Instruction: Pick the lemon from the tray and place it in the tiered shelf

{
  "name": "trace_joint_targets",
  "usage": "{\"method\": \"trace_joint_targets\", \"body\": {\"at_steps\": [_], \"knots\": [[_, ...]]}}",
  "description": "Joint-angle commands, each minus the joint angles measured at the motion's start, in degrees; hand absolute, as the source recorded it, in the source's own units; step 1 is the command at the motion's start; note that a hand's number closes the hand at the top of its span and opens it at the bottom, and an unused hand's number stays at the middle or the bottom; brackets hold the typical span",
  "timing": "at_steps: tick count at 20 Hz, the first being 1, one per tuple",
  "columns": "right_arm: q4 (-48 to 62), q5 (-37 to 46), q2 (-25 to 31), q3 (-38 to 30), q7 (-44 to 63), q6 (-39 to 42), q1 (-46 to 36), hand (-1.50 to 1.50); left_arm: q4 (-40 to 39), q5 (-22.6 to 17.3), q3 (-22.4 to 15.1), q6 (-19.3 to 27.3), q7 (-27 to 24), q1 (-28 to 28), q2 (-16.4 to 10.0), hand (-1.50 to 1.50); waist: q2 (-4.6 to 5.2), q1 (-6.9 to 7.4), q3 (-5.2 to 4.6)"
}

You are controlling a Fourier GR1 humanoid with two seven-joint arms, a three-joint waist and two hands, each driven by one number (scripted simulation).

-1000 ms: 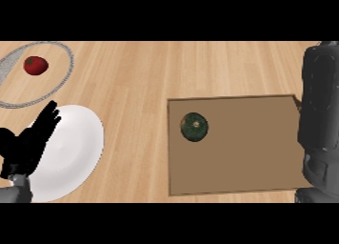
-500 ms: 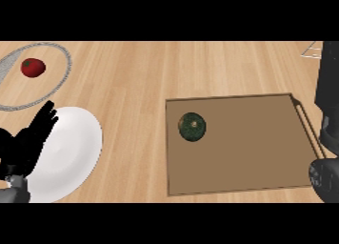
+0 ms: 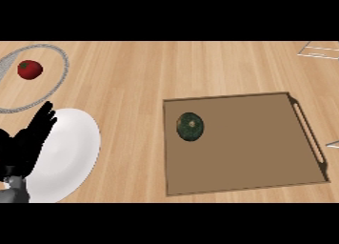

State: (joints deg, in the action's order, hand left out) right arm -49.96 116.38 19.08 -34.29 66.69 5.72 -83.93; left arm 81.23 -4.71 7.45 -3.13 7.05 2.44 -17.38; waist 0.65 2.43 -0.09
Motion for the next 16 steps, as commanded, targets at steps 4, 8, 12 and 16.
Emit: {"method": "trace_joint_targets", "body": {"at_steps": [4,8,12,16], "knots": [[4.96,2.62,3.96,-3.18,8.39,2.61,-1.7,1.5,0.36,-0.89,1.09,-1.03,0.59,-0.97,-0.75,0.0,-0.32,-0.99,0.05],[10.09,3.33,9.37,-6.16,6.29,-0.51,-0.64,1.5,-0.5,-0.6,1.8,-1.81,-3.07,-2.52,-1.08,0.0,0.22,-0.34,0.03],[10.27,3.6,8.63,-6.66,6.99,-1.23,0.47,1.5,-0.32,1.0,0.4,-0.18,-3.13,-3.35,0.9,0.0,-0.16,-0.81,0.06],[10.46,2.35,11.39,-8.29,4.29,-3.99,2.71,1.5,-0.35,-0.37,2.39,-1.61,-3.21,-3.69,-0.77,0.0,-0.3,-1.07,0.08]]}}
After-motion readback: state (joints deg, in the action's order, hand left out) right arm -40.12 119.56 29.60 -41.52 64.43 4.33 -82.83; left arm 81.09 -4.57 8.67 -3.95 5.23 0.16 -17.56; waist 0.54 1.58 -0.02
